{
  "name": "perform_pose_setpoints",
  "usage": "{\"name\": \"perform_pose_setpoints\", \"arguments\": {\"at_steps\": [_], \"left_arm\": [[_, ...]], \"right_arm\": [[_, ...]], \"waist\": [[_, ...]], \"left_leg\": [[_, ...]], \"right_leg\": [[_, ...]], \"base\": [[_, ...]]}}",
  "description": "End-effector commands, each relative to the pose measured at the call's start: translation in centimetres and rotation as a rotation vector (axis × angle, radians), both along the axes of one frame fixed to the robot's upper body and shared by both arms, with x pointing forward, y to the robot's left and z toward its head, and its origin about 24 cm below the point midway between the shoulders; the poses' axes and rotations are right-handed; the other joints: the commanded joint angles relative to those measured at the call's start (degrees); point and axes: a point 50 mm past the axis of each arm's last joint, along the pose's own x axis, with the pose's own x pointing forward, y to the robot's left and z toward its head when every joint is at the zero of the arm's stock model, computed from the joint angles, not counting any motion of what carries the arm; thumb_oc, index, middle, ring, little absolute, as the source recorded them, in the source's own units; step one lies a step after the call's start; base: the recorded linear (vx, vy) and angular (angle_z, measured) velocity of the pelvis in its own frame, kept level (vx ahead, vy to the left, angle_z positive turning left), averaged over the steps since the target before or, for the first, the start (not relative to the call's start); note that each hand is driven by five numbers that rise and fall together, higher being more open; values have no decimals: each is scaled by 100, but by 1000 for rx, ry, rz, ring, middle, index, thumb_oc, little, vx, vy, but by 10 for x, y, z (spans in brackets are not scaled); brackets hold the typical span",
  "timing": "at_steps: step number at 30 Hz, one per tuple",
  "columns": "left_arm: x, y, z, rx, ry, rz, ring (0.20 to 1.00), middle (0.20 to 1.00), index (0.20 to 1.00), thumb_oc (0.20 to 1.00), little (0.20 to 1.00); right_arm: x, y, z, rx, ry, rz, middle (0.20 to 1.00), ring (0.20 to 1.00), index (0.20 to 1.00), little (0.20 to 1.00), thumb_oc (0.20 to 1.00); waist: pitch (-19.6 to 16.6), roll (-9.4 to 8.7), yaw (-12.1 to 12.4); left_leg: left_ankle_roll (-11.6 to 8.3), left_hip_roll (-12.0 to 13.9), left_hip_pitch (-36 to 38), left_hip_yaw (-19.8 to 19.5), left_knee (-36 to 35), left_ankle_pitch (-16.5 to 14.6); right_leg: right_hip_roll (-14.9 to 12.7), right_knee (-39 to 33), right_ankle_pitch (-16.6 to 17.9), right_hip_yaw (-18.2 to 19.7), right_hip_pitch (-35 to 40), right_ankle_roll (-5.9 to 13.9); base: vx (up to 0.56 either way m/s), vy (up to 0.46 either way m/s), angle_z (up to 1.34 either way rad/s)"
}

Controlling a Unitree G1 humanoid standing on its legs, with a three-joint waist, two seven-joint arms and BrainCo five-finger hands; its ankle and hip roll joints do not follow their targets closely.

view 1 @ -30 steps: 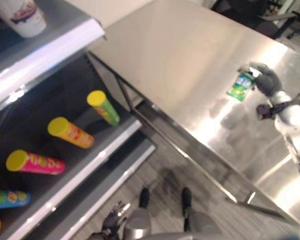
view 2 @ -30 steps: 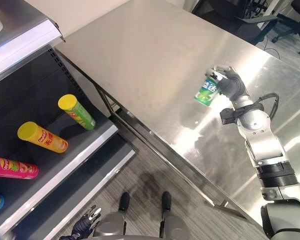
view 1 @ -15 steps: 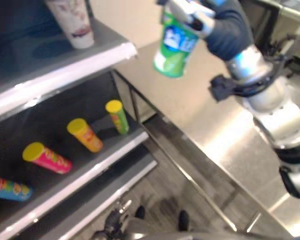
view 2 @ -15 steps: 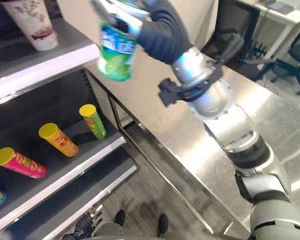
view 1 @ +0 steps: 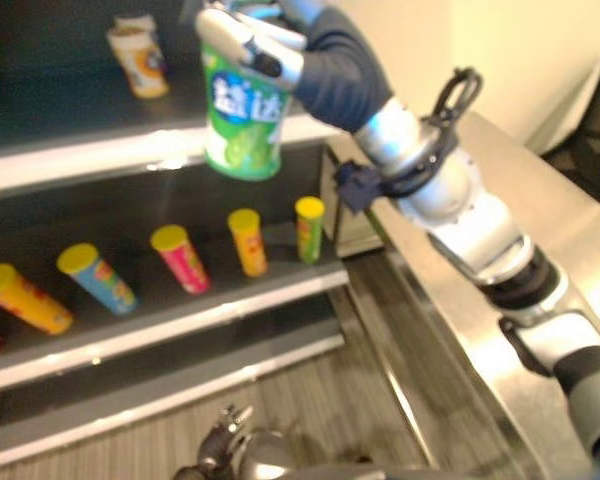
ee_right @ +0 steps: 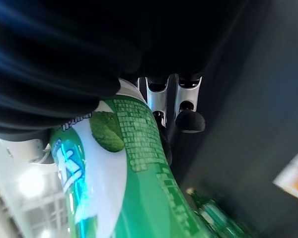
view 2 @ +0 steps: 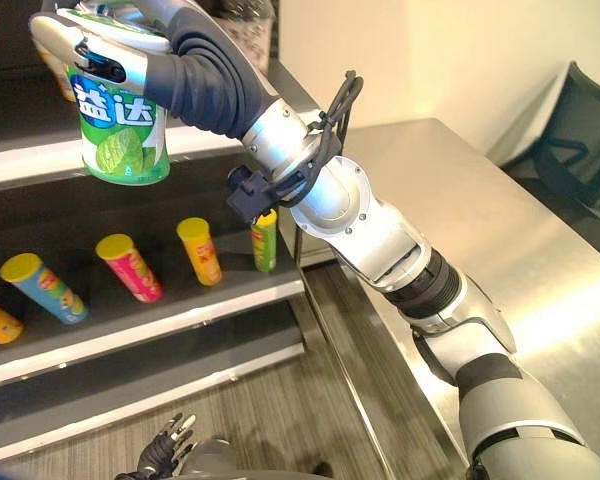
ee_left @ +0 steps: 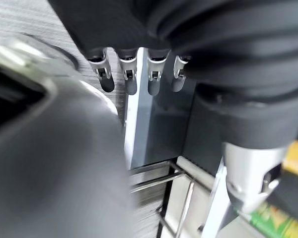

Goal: Put the goods on the table back onto the shelves and tidy them up.

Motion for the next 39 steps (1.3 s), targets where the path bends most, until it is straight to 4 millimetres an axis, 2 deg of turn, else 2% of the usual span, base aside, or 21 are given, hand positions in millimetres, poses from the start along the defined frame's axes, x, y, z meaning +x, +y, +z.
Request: {"name": "perform_pose_setpoints", "arguments": {"at_steps": [1,2,3,8,10,11,13,14,16,17,19,24,27,28,31,32,39], "left_arm": [[5,10,6,45,-37,-57,1000,1000,1000,1000,1000],[1,12,5,55,-28,-47,1000,1000,1000,1000,1000],[0,14,5,57,-23,-40,1000,1000,1000,1000,1000],[-11,17,2,46,1,5,1000,1000,1000,1000,1000],[-18,21,0,52,28,21,1000,1000,1000,1000,1000],[-22,24,-1,51,43,28,1000,1000,1000,1000,1000],[-23,25,-1,46,43,48,1000,1000,1000,1000,1000],[-20,24,-1,40,34,47,1000,1000,1000,1000,1000],[-18,20,-3,24,41,40,1000,1000,1000,1000,1000],[-16,20,-3,18,44,50,1000,1000,1000,1000,1000],[-13,18,-3,7,31,73,1000,1000,1000,1000,1000],[-11,12,-4,-17,29,105,1000,1000,1000,1000,1000],[-8,10,-4,-17,22,105,1000,1000,1000,1000,1000],[-7,10,-3,-15,17,100,1000,1000,1000,1000,1000],[-7,7,-4,-22,19,104,1000,1000,1000,1000,1000],[-7,9,-4,-18,19,102,1000,1000,1000,1000,1000],[-11,12,-3,-16,19,126,1000,1000,1000,1000,1000]], "right_arm": [[9,3,27,64,-41,-66,200,200,200,200,200],[14,11,33,60,-49,-98,200,200,200,200,200],[16,15,33,53,-42,-97,200,200,200,200,200],[21,26,36,31,-26,-97,200,200,200,200,200],[25,30,34,12,-13,-104,200,200,200,200,200],[30,35,31,-15,1,-116,200,200,200,200,200],[31,36,29,-5,24,-99,200,200,200,200,200],[34,32,29,19,47,-105,200,200,200,200,200],[39,26,25,-5,41,-138,200,200,200,200,200],[48,25,22,-52,50,-181,200,200,200,200,200],[59,21,19,-66,75,-228,200,200,200,200,200],[77,19,14,-121,98,-320,200,200,200,200,200],[84,20,17,-200,30,-417,200,200,200,200,200],[87,18,25,-246,-34,-500,200,200,200,200,200],[89,20,29,-245,-47,-528,200,200,200,200,200],[89,23,34,-297,-108,-573,200,200,200,200,200],[103,18,33,-273,-51,-629,200,200,200,200,200]], "waist": [[-132,-17,117],[-202,32,145],[-207,43,160],[-240,119,316],[-249,136,407],[-252,170,482],[-229,202,529],[-236,219,525],[-237,294,289],[-335,277,164],[-462,187,187],[-591,123,282],[-560,99,307],[-521,78,305],[-472,80,312],[-452,74,320],[-350,43,460]], "left_leg": [[74,-74,1023,51,-1334,725],[89,-164,1013,-102,-1334,526],[111,-201,947,-120,-1334,462],[134,-449,819,-285,-1334,413],[153,-556,785,-327,-1334,391],[162,-648,781,-338,-1334,354],[164,-669,800,-335,-1334,356],[200,-709,761,-418,-1334,383],[356,-808,689,-793,-1334,422],[380,-863,664,-983,-1334,395],[412,-856,635,-1040,-1334,376],[445,-770,536,-985,-1334,402],[443,-720,480,-964,-1334,422],[438,-690,455,-957,-1334,438],[433,-663,413,-941,-1334,477],[427,-646,411,-930,-1334,480],[405,-596,347,-911,-1334,517]], "right_leg": [[-135,-189,553,962,-394,71],[-190,-189,476,905,-389,26],[-218,-189,472,881,-408,13],[-346,-189,488,841,-420,-19],[-443,-189,534,850,-377,-26],[-576,-189,627,806,-282,-46],[-632,-189,674,755,-224,-50],[-602,-138,761,942,-214,-59],[-156,-110,723,1912,-398,-83],[-135,-189,596,1966,-432,-133],[-126,-189,488,1890,-478,-129],[-62,-189,392,1772,-449,-65],[-50,-189,381,1742,-422,-54],[-33,-189,374,1758,-416,-49],[-28,-189,378,1755,-435,-51],[-28,-189,372,1747,-433,-49],[-40,-189,349,1703,-414,-38]], "base": [[-29,205,148],[-38,120,88],[-37,121,61],[-38,125,18],[4,158,3],[13,89,-3],[11,106,-2],[41,125,-3],[59,132,27],[46,52,120],[49,-53,167],[35,-45,42],[17,-22,-2],[1,-9,8],[-3,-1,13],[12,4,11],[5,3,1]]}}
